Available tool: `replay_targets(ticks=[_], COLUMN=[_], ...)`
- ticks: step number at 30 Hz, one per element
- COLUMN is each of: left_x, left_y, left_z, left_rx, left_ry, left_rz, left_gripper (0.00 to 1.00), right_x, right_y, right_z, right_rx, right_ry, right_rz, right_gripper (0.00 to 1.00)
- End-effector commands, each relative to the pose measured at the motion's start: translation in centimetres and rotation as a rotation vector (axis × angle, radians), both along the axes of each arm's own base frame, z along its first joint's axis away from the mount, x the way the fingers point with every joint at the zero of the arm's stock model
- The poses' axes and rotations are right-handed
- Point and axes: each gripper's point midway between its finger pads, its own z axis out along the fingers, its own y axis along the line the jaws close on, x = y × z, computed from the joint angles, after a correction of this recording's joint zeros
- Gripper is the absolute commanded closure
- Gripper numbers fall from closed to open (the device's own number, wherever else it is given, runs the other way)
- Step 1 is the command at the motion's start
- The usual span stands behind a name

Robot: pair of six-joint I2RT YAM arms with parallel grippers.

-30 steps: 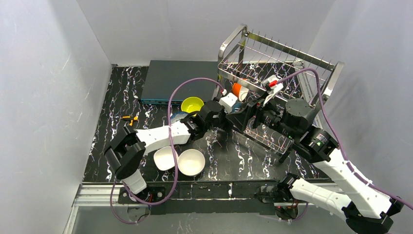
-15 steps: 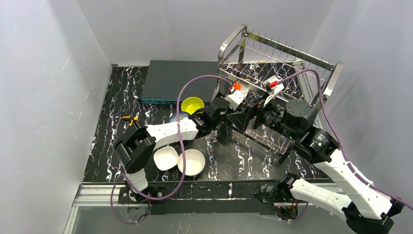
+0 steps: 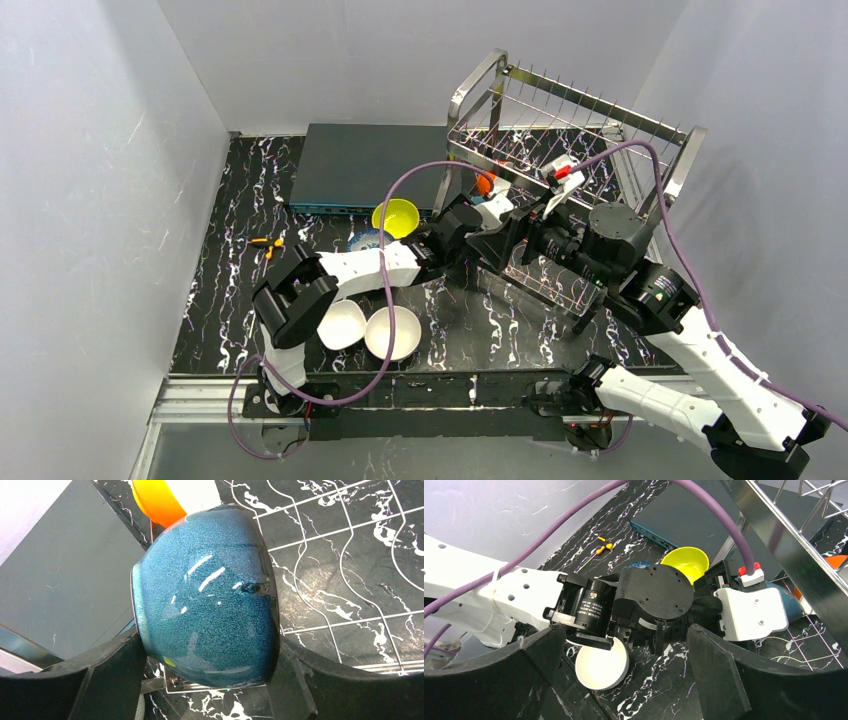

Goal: Load the bowls into the dish rack
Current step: Place the bowl in the dish rack.

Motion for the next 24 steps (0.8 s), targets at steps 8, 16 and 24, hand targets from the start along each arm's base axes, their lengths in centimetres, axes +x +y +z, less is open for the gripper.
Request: replay_targets(ticks=[8,16,24], left_x=[0.3,0.1,-0.2], left_y=[-2.2,-2.7,-2.5], left_z=[3.7,2.6,2.8], left_rx=[-0.107,-0.122,-0.139], left_ry=[-0.044,0.002,0.016], left_rz=[-0.028,-0.030,-0.017], left_gripper=[1.00,1.00,1.00], right_x=[-0.2,-0.2,-0.2], right_y=[-0.6,-0.6,-0.5], right_z=[2.8,2.8,2.7], right_rx=[0.041,0.042,0.042], right_ry=[-0.066,-0.064,-0.060], right_rz=[-0.012,-0.012,-0.008], right_gripper=[0.01,0.01,0.01])
